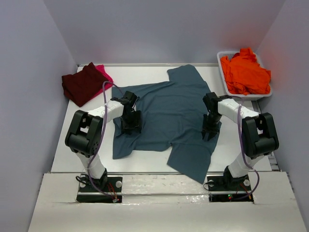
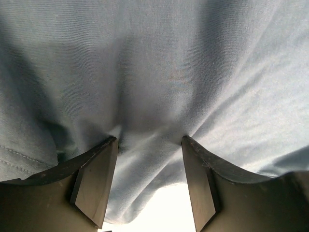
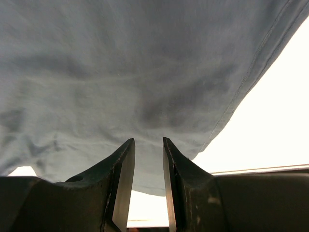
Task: Fold and stack the t-shirts
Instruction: Flatten the tshirt out
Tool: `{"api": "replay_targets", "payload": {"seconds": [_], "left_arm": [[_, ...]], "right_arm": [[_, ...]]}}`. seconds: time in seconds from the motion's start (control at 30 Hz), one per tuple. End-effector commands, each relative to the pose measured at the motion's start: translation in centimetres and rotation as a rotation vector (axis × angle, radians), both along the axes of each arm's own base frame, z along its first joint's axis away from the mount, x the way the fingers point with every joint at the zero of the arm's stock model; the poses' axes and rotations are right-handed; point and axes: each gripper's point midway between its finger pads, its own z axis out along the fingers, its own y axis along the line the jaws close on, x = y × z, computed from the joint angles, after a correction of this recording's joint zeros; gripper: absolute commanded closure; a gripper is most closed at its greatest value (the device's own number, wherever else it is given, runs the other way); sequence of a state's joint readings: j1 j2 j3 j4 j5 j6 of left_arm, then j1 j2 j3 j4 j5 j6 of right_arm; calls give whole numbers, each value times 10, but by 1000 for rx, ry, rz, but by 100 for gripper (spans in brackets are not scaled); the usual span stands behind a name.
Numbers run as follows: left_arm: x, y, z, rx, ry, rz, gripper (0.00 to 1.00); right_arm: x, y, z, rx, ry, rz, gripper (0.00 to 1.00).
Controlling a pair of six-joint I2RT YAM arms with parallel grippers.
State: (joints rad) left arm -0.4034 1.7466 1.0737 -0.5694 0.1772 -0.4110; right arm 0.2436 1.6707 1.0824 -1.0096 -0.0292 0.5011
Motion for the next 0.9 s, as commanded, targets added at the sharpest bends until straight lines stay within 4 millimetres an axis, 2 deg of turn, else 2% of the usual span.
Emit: {"api": "replay_targets", "payload": {"seconds": [0.0, 0.13, 0.27, 0.5, 0.67, 0.8, 0.87], "left_arm": [[-31, -4, -5, -32, 103, 16, 31], [-31, -1, 2, -56, 93, 61, 30], [-22, 4, 12, -67, 61, 109, 29], [-1, 16, 15, -48, 31, 138, 28], [17, 30, 14, -73, 29, 179, 28], [29, 41, 12, -79, 30, 207, 28], [31, 41, 10, -97, 36, 204, 28]], "right_arm": [[-12, 4, 2, 29, 16, 8, 64], [-18, -2, 3, 8, 12, 12, 64], [-13, 4, 9, 39, -24, -5, 64], [15, 21, 14, 104, -71, -15, 64], [46, 32, 16, 137, -110, -8, 64], [58, 41, 13, 169, -102, -5, 64], [59, 42, 10, 173, -96, -5, 64]]}}
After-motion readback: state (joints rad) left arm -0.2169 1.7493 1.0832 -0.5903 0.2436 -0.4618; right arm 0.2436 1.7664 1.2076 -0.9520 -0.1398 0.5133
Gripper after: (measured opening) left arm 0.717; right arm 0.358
